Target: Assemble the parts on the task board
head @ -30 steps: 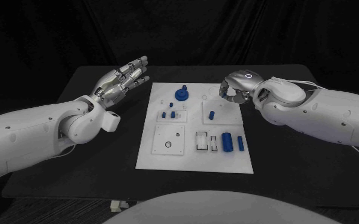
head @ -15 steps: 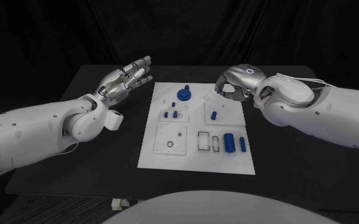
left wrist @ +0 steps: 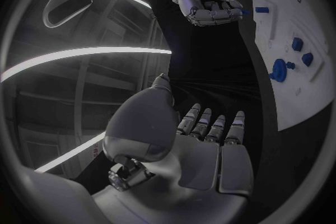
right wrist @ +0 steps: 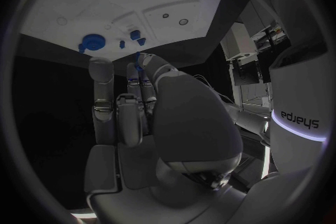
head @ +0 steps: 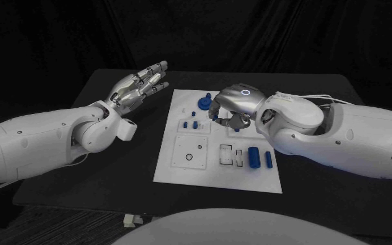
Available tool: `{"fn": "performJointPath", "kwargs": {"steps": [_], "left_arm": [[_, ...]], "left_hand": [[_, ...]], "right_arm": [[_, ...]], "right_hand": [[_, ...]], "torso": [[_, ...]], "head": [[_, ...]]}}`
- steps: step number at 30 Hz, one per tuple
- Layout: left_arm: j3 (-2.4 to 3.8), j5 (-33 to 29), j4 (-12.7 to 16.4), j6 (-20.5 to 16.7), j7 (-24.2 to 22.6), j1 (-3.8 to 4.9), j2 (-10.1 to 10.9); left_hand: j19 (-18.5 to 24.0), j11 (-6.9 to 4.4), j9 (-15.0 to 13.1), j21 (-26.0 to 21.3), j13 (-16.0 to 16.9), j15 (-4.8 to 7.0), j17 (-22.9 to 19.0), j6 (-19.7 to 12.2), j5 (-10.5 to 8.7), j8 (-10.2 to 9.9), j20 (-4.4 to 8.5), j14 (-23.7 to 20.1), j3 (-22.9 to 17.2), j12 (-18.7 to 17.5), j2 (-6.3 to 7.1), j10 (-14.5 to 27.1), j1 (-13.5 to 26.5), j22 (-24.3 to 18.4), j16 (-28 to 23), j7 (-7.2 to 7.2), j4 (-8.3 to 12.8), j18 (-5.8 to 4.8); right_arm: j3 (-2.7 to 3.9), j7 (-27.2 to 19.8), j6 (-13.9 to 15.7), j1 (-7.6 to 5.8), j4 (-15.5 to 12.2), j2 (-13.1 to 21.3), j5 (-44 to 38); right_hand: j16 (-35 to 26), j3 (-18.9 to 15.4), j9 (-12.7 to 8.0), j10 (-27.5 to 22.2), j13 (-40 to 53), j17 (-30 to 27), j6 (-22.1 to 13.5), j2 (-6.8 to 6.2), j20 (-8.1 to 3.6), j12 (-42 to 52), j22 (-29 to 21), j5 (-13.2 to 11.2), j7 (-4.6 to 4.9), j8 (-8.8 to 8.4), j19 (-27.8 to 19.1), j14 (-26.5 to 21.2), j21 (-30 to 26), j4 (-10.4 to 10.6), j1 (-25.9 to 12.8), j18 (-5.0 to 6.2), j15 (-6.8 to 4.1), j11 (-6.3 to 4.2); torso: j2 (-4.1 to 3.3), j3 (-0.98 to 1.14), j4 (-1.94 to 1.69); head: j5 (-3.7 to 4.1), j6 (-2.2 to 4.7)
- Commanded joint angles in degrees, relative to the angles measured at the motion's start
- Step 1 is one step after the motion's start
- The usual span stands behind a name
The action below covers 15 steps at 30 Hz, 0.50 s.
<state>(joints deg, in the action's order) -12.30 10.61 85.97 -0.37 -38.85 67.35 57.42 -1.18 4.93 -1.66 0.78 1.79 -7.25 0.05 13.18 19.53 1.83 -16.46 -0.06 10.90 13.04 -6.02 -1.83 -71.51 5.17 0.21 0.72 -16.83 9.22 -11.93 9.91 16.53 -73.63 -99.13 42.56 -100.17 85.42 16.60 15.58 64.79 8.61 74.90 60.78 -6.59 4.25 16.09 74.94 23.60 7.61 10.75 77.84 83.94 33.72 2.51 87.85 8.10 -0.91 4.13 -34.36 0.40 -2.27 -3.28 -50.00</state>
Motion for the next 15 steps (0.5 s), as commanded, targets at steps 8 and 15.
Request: {"fn": "performJointPath", "kwargs": {"steps": [8,15], "left_arm": [[0.06,-0.03,1.23,-3.05,-11.93,-0.08,-0.06],[0.06,-0.03,1.59,-3.58,-12.06,-0.08,0.11]], "left_hand": [[0.20,-3.10,0.20,0.02,0.15,2.55,-0.05,-2.06,0.08,-0.41,2.62,0.06,1.93,1.92,-1.17,0.15,-0.08,-0.64,-0.21,0.56,0.08,0.93],[0.24,-1.42,0.18,0.01,0.09,3.03,-0.05,-1.98,0.08,-0.40,3.29,0.06,2.37,1.80,-1.45,0.47,-0.27,-0.82,-0.21,0.27,0.07,1.05]], "right_arm": [[0.04,3.86,-7.86,1.33,1.52,-6.02,-4.48],[0.04,3.52,-9.15,3.23,4.22,-8.76,-5.94]], "right_hand": [[-0.04,0.05,-0.19,0.69,0.92,1.49,-0.80,0.27,0.12,0.19,3.75,-0.98,-0.02,-0.56,-0.84,2.18,-1.12,-0.24,-0.53,0.39,0.35,-0.37],[-0.08,0.09,-0.22,0.71,0.93,1.39,-0.92,0.24,0.15,0.21,3.64,-1.19,-0.01,-0.68,-1.02,2.13,-1.64,-0.33,-0.52,0.47,0.37,-0.36]], "torso": [[0.05,-0.04,-0.05],[-0.06,-0.06,-0.11]], "head": [[-0.93,0.00],[-1.13,0.00]]}}
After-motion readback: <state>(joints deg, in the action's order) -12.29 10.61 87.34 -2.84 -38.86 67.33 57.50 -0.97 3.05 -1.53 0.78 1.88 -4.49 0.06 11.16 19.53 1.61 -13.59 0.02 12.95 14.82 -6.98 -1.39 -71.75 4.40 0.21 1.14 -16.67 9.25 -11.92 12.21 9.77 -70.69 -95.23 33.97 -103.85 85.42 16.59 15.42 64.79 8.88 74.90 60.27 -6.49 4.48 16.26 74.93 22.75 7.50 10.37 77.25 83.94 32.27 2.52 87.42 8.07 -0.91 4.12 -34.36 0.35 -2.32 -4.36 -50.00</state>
